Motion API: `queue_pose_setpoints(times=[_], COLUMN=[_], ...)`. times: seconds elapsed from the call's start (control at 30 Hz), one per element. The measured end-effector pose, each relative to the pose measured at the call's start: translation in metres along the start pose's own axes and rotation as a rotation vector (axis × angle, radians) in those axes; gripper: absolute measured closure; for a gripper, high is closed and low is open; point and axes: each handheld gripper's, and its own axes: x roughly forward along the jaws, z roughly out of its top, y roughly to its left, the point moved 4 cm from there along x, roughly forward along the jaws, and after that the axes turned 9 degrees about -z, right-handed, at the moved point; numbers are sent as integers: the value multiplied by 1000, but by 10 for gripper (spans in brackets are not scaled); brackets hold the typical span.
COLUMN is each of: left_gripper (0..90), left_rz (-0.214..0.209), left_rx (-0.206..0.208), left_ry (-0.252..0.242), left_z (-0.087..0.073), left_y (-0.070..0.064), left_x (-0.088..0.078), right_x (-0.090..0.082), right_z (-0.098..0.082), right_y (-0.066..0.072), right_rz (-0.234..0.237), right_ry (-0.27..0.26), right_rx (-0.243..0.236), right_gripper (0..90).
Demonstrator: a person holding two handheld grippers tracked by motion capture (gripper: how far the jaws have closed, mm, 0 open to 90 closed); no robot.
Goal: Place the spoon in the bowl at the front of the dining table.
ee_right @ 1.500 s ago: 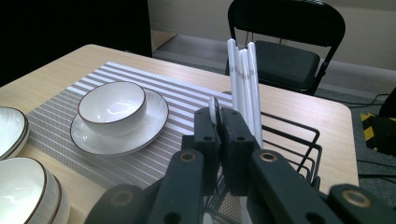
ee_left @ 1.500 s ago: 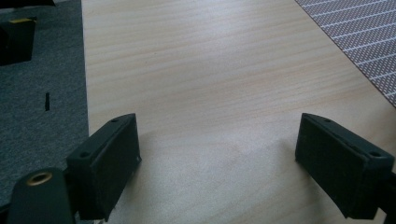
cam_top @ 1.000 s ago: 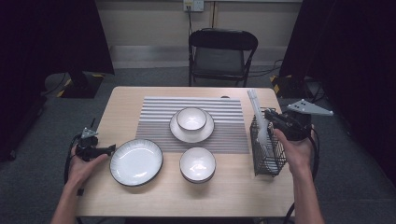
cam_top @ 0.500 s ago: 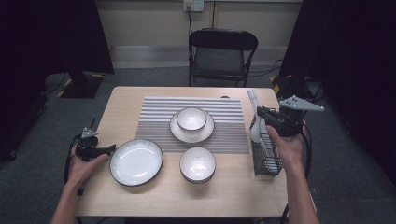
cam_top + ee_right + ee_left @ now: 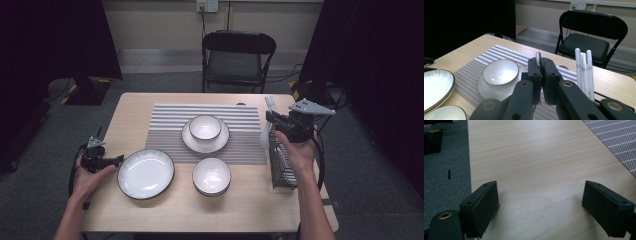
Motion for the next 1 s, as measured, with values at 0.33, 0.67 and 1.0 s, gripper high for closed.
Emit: queue_pose_setpoints(times=[0.33,0.67,1.0], left_gripper=[132,132,132], left_rz=[0,0,-1], left_rx=[0,0,0], left_ry=[0,0,0], left_z=[0,0,0], left_y=[0,0,0], left_x=[0,0,0], right_x=[11,23,32], right_z=[1,6,12], right_y=[11,22,33], right_rz=[24,48,72], right_ry=[1,0,-1], right_rx=[5,9,7], right_gripper=[868,868,868])
